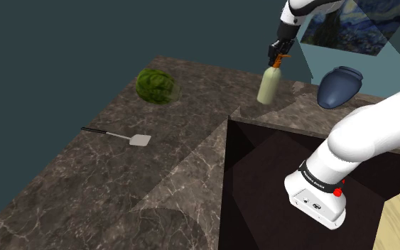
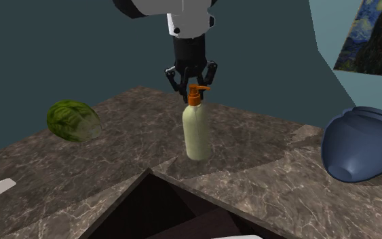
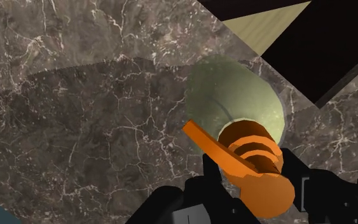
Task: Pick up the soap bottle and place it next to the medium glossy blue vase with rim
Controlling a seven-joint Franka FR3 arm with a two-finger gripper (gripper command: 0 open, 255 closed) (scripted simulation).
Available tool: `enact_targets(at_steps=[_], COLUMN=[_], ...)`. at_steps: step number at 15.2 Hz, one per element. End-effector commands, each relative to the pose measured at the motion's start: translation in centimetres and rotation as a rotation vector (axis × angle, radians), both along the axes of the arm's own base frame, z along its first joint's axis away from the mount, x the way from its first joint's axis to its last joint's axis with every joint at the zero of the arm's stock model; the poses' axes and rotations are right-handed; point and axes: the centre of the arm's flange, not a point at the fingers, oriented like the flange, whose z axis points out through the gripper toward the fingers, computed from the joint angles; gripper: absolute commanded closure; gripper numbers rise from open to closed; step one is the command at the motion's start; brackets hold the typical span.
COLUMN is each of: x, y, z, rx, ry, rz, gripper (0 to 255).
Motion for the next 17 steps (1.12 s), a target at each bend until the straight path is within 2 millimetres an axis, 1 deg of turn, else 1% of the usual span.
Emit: enact_targets(at_steps=[1, 17], x=[-0.1, -0.1], y=[0.0, 0.0], z=[1.1, 9.5], rx=[0.0, 0.0], ry=[0.0, 0.0], rz=[0.0, 0.0], gripper=[255, 255])
